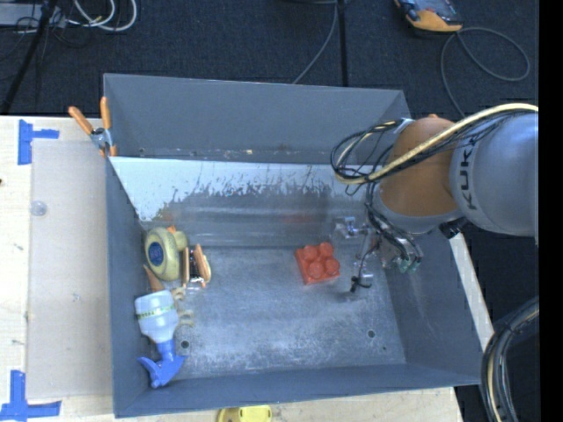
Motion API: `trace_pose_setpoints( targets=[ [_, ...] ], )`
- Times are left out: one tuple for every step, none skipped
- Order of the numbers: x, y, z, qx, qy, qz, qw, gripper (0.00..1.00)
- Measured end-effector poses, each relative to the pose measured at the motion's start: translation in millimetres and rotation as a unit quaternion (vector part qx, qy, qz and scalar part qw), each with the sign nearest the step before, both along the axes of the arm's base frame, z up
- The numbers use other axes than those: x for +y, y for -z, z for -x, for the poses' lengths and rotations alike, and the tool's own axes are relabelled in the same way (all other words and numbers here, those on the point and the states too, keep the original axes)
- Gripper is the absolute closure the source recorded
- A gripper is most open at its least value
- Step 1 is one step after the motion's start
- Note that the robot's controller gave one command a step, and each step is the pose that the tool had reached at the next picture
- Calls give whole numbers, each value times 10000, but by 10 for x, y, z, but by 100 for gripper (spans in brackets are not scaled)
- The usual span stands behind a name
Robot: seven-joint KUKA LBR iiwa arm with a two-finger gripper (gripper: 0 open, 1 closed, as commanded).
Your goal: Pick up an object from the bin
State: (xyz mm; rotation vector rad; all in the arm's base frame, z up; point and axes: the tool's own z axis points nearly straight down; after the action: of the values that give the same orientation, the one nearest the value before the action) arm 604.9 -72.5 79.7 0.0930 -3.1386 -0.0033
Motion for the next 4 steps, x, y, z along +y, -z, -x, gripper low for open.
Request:
trace_pose_setpoints(
  targets=[
    [326, 36, -4, -18, 95, 15, 10000, 0],
    [614, 93, -57, -8, -10, -3, 10000, 100],
    [614, 94, -57, -8, -14, -3, 10000, 100],
    [486, -1850, 10, -51, 394, -4, 9992, 100]
  ],
)
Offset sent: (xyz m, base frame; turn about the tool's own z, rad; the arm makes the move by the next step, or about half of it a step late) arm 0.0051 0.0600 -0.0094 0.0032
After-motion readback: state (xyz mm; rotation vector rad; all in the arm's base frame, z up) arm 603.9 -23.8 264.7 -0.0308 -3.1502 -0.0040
